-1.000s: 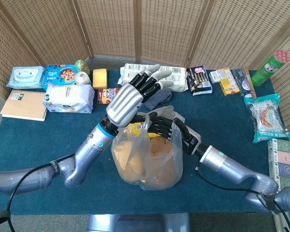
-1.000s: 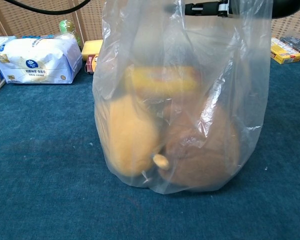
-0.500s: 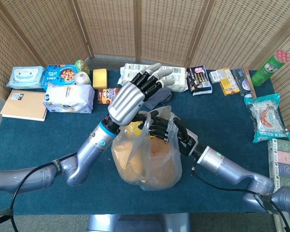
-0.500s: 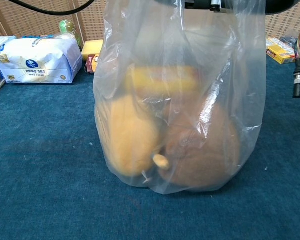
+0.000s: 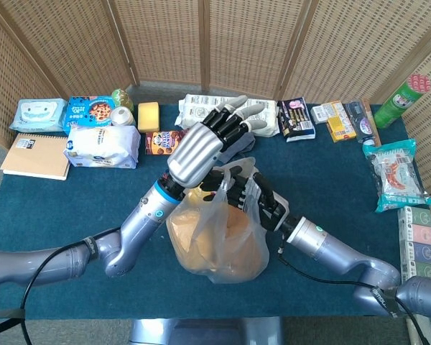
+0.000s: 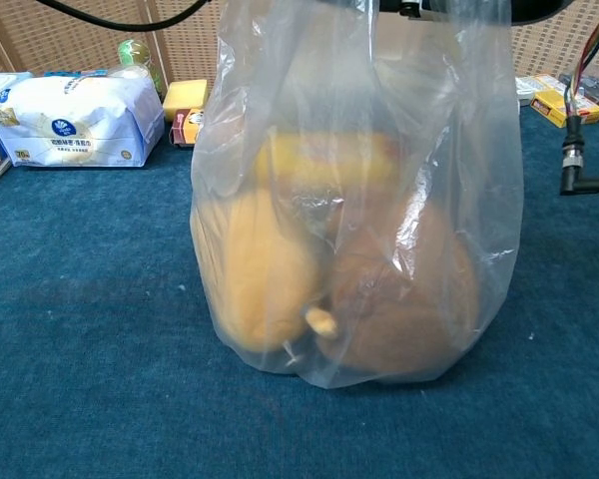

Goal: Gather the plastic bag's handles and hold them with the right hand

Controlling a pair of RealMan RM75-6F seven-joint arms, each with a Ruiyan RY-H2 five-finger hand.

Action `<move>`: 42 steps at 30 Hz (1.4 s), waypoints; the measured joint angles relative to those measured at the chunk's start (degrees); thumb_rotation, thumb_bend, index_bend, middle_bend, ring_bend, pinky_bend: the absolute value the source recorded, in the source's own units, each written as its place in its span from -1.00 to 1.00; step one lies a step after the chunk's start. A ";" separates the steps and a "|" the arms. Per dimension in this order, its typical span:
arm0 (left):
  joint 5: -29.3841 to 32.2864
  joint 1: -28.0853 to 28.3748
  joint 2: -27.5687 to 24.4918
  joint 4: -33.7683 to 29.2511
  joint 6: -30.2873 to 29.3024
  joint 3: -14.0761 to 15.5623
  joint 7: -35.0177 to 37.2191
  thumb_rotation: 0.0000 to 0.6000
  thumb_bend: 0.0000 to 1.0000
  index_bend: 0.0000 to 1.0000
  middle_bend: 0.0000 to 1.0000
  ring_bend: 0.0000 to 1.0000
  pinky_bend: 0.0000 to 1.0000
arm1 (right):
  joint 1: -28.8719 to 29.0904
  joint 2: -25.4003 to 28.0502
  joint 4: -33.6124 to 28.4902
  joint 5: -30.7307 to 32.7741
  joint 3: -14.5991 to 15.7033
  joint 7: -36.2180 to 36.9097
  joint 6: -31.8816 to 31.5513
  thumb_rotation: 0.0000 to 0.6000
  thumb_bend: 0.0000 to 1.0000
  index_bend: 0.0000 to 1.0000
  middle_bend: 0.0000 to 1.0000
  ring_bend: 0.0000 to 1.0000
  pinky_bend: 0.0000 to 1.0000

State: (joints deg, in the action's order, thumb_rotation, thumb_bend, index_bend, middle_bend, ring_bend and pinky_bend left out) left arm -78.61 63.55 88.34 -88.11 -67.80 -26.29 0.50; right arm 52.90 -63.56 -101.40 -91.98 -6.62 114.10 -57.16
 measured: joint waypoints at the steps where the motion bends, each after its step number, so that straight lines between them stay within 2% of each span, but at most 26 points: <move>1: 0.06 0.09 0.04 0.04 0.01 -0.05 -0.04 1.00 -0.67 -0.67 -0.77 -1.00 -0.82 | 0.02 -0.03 -0.03 0.08 -0.07 -0.03 0.11 -0.55 -0.65 -0.52 -0.46 -0.63 -0.64; 24: 1.48 2.17 2.01 2.02 0.79 -0.41 -0.61 1.00 -0.67 -0.67 -0.77 -1.00 -0.82 | 0.31 -1.57 -1.78 1.22 -1.28 -1.93 2.03 -0.55 -0.64 -0.52 -0.42 -0.61 -0.62; 42: 2.23 2.40 2.04 2.38 0.43 -0.67 -0.70 1.00 -0.67 -0.68 -0.77 -1.00 -0.82 | -0.33 -0.30 -2.45 0.71 -0.98 -2.87 2.75 -0.54 -0.64 -0.37 -0.21 -0.33 -0.50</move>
State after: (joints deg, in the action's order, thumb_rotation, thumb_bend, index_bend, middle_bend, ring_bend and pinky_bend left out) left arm -76.38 65.95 90.39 -85.74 -67.37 -26.97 -0.21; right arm 52.57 -63.86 -103.84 -91.27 -7.60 111.23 -54.40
